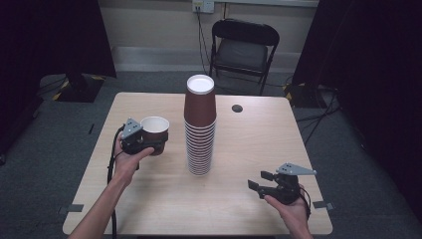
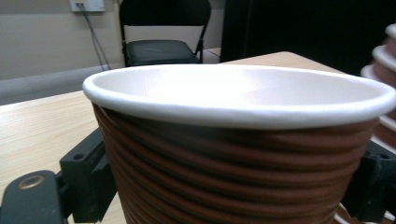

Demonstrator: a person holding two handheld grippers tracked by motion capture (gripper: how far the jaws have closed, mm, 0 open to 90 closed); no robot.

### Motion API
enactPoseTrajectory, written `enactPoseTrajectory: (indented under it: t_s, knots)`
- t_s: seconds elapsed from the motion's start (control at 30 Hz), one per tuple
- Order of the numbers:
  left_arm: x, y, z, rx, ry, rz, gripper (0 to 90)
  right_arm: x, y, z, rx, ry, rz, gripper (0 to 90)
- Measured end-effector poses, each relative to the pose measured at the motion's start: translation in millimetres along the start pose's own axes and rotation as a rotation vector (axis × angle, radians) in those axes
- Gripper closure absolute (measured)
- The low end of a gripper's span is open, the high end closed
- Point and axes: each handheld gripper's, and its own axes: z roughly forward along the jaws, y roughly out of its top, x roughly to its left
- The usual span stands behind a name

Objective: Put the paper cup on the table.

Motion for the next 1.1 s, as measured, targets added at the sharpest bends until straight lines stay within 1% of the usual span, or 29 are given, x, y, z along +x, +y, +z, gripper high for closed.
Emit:
enactPoseTrajectory:
  t_s: [0.03, 0.1, 0.17, 0.3, 0.33, 0.4, 0.5, 0.57, 0.63, 0.7, 0.73, 0.77, 0.8, 0.87, 0.9, 0.97, 1.0, 1.03, 1.1]
  knots:
    - [2.0, -1.4, 1.6, 0.001, -0.005, -0.005, 10.3, 0.1, -0.1, 0.3, 0.000, 0.001, -0.001, 32.4]
    - [4.3, -3.9, 5.0, 0.018, 0.003, 0.000, 10.2, -0.1, -0.5, 0.7, 0.001, 0.002, 0.002, 32.4]
    - [6.9, -6.0, 7.5, 0.019, 0.005, -0.009, 10.2, -0.4, -0.7, 0.9, 0.000, 0.003, 0.004, 32.6]
    - [10.3, -11.1, 14.8, 0.042, 0.030, -0.002, 9.9, -0.7, -1.2, 0.6, 0.002, 0.008, 0.008, 33.8]
    - [11.1, -12.4, 16.4, 0.043, 0.026, 0.000, 9.9, -0.7, -1.2, 0.6, 0.002, 0.010, 0.008, 34.2]
    - [12.9, -14.6, 19.5, 0.043, 0.029, -0.015, 9.8, -0.7, -1.5, 0.8, 0.004, 0.010, 0.009, 34.4]
    - [13.4, -17.7, 23.5, 0.060, 0.023, -0.029, 9.8, -1.4, -2.2, 1.7, 0.011, 0.010, 0.009, 34.4]
    - [13.1, -19.4, 25.1, 0.080, 0.030, -0.013, 9.8, -1.8, -2.7, 2.5, 0.018, 0.014, 0.018, 34.4]
    - [12.7, -21.4, 26.4, 0.096, 0.024, -0.015, 9.9, -1.6, -2.9, 2.6, 0.021, 0.017, 0.016, 34.4]
    - [10.8, -22.2, 27.3, 0.113, 0.014, -0.002, 9.9, -1.7, -2.7, 2.4, 0.019, 0.020, 0.016, 34.3]
    - [9.0, -22.2, 27.5, 0.119, 0.016, 0.003, 9.9, -1.6, -2.6, 2.0, 0.018, 0.021, 0.016, 34.4]
    - [8.3, -21.7, 27.1, 0.128, 0.023, 0.017, 9.9, -1.7, -2.5, 1.7, 0.017, 0.021, 0.016, 34.4]
    - [7.5, -21.7, 27.3, 0.121, 0.019, 0.014, 9.9, -1.8, -2.5, 1.6, 0.018, 0.020, 0.016, 34.4]
    - [7.5, -21.8, 27.3, 0.124, 0.023, 0.019, 9.9, -1.8, -2.7, 1.3, 0.016, 0.021, 0.016, 34.3]
    - [8.1, -22.2, 27.1, 0.133, 0.022, 0.030, 10.0, -1.6, -2.7, 0.7, 0.015, 0.019, 0.019, 34.3]
    - [7.2, -23.9, 27.4, 0.146, 0.016, 0.027, 10.0, -1.9, -2.6, 0.5, 0.014, 0.019, 0.018, 34.3]
    - [5.8, -25.2, 26.1, 0.140, 0.019, 0.046, 9.8, -2.3, -2.4, 0.1, 0.012, 0.020, 0.016, 34.2]
    - [4.7, -26.0, 25.6, 0.140, 0.018, 0.049, 9.8, -2.6, -2.3, -0.4, 0.009, 0.021, 0.016, 34.1]
    - [3.7, -27.5, 24.0, 0.140, 0.017, 0.043, 9.8, -3.0, -2.3, -0.5, 0.005, 0.026, 0.013, 34.2]
